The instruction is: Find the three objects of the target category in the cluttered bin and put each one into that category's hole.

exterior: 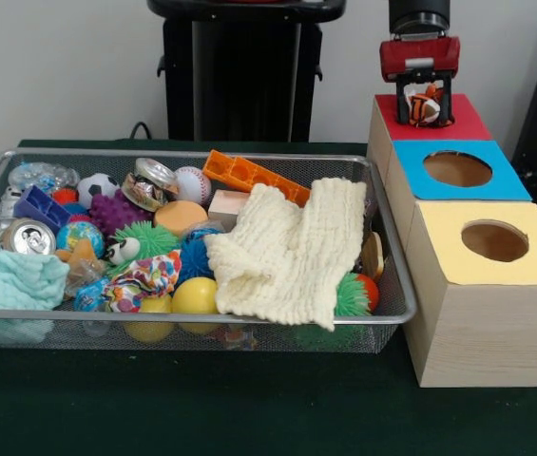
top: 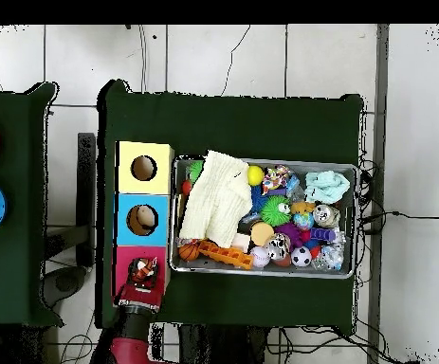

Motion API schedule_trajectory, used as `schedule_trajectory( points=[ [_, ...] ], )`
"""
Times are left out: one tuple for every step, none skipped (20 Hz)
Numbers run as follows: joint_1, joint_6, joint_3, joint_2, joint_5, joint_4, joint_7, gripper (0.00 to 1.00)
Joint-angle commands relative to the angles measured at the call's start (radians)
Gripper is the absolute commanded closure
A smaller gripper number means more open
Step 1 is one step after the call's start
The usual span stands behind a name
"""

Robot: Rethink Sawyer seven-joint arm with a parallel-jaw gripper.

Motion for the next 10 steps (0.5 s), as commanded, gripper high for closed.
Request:
schedule_trajectory(
  points=[
    [-0.076, 0.312, 0.053, 0.073, 0.102, -0.103, 0.158, 0.00],
    [-0.076, 0.314, 0.053, 0.070, 0.102, -0.101, 0.157, 0.00],
    [-0.077, 0.319, 0.055, 0.063, 0.103, -0.097, 0.157, 0.00],
    [-0.077, 0.322, 0.055, 0.059, 0.103, -0.095, 0.156, 0.00],
    [-0.080, 0.330, 0.058, 0.051, 0.101, -0.091, 0.158, 0.00],
    [-0.080, 0.334, 0.060, 0.046, 0.102, -0.088, 0.159, 0.00],
    [-0.079, 0.344, 0.064, 0.038, 0.109, -0.083, 0.157, 0.00],
    [-0.076, 0.349, 0.067, 0.033, 0.115, -0.079, 0.158, 0.00],
    [-0.070, 0.354, 0.070, 0.022, 0.126, -0.072, 0.158, 0.00],
    [-0.067, 0.364, 0.072, 0.007, 0.133, -0.064, 0.156, 0.00]
  ],
)
